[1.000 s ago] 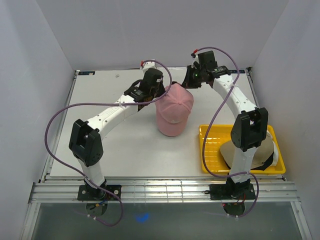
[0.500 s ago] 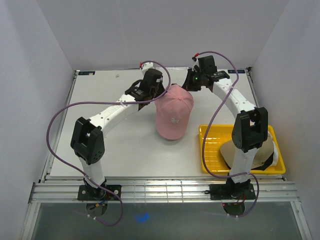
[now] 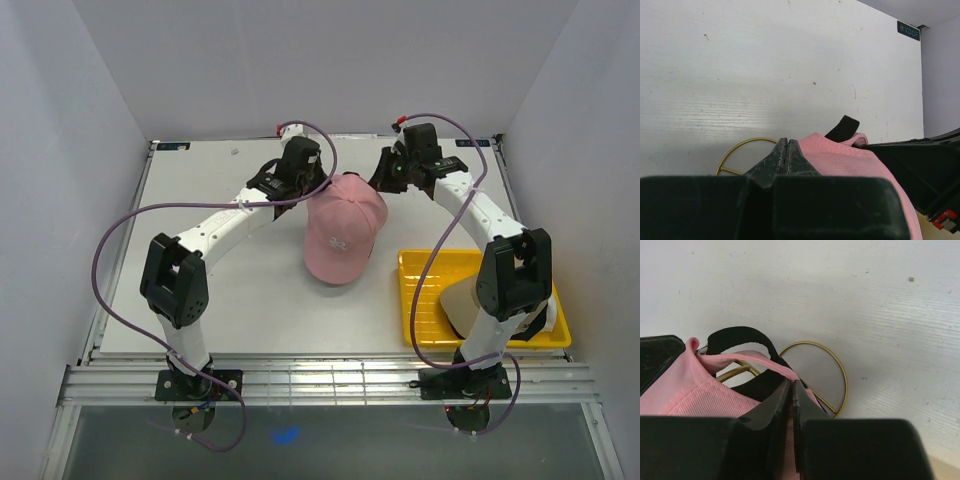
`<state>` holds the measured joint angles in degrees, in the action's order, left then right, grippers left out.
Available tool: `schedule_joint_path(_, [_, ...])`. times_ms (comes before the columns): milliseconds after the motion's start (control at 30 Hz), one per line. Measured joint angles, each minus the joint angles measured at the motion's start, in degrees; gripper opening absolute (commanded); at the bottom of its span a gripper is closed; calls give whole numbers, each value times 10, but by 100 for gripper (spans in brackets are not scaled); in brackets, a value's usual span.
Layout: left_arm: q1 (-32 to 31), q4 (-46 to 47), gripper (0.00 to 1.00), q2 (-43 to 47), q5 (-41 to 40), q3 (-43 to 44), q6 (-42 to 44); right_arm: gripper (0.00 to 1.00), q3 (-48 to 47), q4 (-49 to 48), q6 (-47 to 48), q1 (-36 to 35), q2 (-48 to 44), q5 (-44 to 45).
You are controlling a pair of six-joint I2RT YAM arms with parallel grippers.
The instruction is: Stack the hats
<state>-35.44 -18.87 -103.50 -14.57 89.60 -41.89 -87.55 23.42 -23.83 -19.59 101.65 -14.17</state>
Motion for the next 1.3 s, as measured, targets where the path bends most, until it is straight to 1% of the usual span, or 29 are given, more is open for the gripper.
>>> schedule_joint_path(100, [2,0,2,0,6,0,0,15,8,2,0,-1,-8,1])
schedule_joint_path(133, [3,0,7,0,7,0,0,21,8,2,1,-1,-8,1])
schedule_joint_path(200, [3,0,9,0,9,0,1,25,8,3,2,-1,-8,3])
schedule_joint_path(233, [4,0,13,0,9,0,1,28,7,4,3,-1,-8,5])
schedule_joint_path(300, [5,0,17,0,10,0,1,31,1,12,5,-1,-6,8])
schedule_joint_path(400, [5,-3,28,1,9,0,4,34,-28,39,8,-1,5,10])
schedule_joint_path(433, [6,-4,32,1,8,0,6,39,-39,45,9,-1,10,10])
schedule_joint_path(467, [6,-6,38,1,6,0,7,40,-50,51,9,-1,14,10])
schedule_joint_path(500, [7,-8,42,2,4,0,10,42,-61,57,10,-2,17,10])
schedule_joint_path(533, [8,-12,45,2,3,0,12,48,-70,61,11,-2,19,10])
schedule_joint_path(567, [9,-15,50,3,1,0,14,49,-77,65,11,-3,21,9])
schedule_joint_path(600, [9,-17,53,4,1,0,16,51,-83,69,13,-3,21,9])
schedule_joint_path(633, [10,-22,55,5,0,0,17,56,-90,71,14,-4,23,9])
schedule_joint_path(700, [12,-31,59,10,-1,0,21,60,-102,78,14,-4,25,9])
schedule_joint_path(733, [12,-34,60,12,-2,0,22,64,-107,81,15,-4,26,9])
schedule_joint_path(800, [12,-38,63,16,-3,0,25,68,-116,85,15,-4,28,9])
schedule_joint_path(833, [12,-40,64,17,-3,0,27,73,-118,87,15,-4,28,9])
schedule_joint_path(1133, [12,-51,68,31,-5,0,38,83,-139,108,15,-4,28,10])
schedule_joint_path(1300, [12,-55,71,48,-5,0,47,86,-151,116,15,-4,27,16])
